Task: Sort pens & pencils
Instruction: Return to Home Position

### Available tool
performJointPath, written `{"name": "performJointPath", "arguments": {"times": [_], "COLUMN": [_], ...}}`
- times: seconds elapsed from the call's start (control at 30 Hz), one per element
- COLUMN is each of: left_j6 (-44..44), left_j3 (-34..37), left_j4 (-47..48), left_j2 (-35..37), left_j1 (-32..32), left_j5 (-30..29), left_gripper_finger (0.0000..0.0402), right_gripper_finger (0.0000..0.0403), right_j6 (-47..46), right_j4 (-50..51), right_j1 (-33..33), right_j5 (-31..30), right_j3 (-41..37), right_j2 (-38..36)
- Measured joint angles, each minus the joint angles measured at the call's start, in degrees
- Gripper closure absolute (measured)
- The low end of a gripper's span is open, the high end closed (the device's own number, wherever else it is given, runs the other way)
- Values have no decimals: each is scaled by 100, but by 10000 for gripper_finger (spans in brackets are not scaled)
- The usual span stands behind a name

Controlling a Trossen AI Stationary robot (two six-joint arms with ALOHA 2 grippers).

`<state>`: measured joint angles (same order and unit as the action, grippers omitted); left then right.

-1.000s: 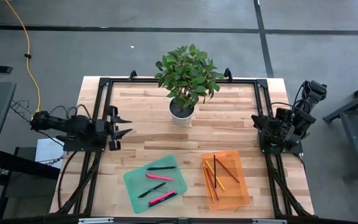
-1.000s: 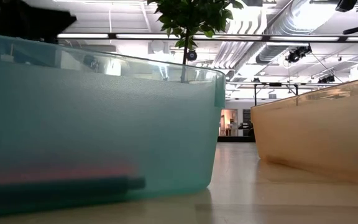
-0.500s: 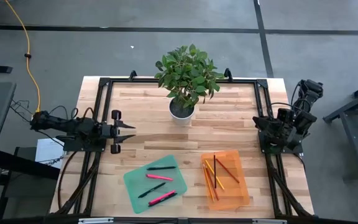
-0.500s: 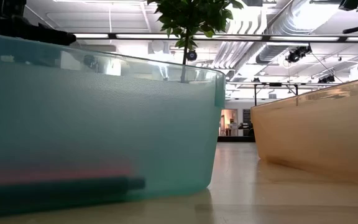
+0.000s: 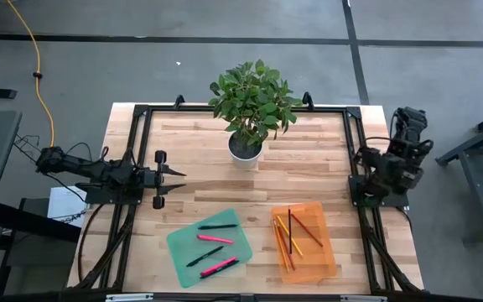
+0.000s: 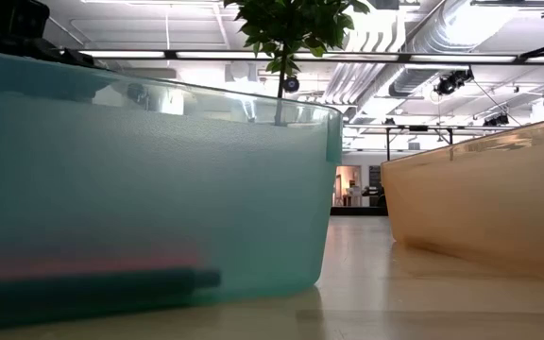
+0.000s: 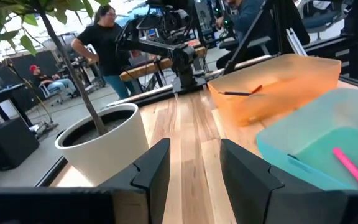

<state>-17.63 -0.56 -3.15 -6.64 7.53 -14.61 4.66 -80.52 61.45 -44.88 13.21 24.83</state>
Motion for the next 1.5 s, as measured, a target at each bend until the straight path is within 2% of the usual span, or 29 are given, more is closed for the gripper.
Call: {"name": "performJointPath", "arguments": {"times": [0.27,0.57,0.67,0.8,1.03,1.2,1.5], "left_j6": [-4,-5,-4,-7,-5,-7,-6], "left_j3": [0,0,0,0,0,0,0], "left_j4": [5,5,5,5,5,5,6], "left_j2": [1,1,1,1,1,1,1], "left_j1": [0,0,0,1,2,2,1], "left_j5": [0,0,0,0,0,0,0], "left_gripper_finger": [273,273,273,273,273,273,273], "right_gripper_finger": [254,254,254,254,254,254,254], "right_j6": [1284,1843,1974,1958,1341,803,823], "right_j4": [676,2236,2328,1927,1622,2273,2633], "right_j1": [754,1401,1537,1587,1584,1584,1584], "right_j5": [918,1201,1629,2306,2434,2388,2402], "right_j3": [0,-6,-211,-688,-1265,-1261,-1259], "right_j2": [-774,-1503,-1737,-1850,-1852,-1841,-1843]}}
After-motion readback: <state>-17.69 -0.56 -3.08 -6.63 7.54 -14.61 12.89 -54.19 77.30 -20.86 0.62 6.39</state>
